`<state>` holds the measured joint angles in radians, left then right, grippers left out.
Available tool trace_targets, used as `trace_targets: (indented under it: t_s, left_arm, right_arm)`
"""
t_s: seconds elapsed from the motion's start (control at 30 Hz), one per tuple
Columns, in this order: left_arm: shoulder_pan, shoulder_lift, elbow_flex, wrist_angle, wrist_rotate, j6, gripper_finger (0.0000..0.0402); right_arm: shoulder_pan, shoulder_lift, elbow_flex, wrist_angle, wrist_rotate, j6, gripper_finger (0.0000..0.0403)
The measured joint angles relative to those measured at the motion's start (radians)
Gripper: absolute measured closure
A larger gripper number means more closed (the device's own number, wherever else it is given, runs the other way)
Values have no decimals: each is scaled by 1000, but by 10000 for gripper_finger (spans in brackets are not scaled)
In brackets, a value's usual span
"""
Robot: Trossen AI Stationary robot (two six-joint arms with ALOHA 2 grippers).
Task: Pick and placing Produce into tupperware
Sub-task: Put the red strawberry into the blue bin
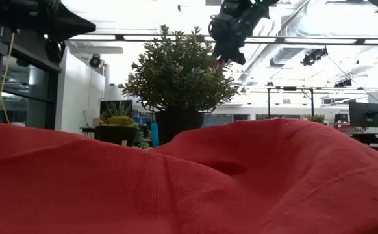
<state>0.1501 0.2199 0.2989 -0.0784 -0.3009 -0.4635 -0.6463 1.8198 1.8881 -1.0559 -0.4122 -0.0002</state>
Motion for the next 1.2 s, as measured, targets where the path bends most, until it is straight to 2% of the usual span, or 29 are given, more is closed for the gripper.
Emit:
trace_targets:
  t_s: [0.1,0.27,0.33,0.53,0.73,1.0,1.2]
  left_arm:
    - [0,0,0,3,54,92,401]
    - [0,0,0,45,304,322,401]
    - [-1,0,0,65,349,357,401]
    - [0,-1,0,39,342,365,401]
    - [0,-1,-2,33,415,430,401]
    - [0,-49,-150,258,495,434,401]
    - [0,-108,-184,270,496,437,401]
  right_arm:
    - [10,22,0,17,0,-8,265]
    - [35,70,0,29,0,-16,265]
    - [44,92,0,31,10,-18,265]
    - [70,143,0,39,74,-30,265]
    - [83,182,0,53,79,-27,265]
    - [98,190,0,66,88,-18,265]
    - [98,190,0,70,88,-16,265]
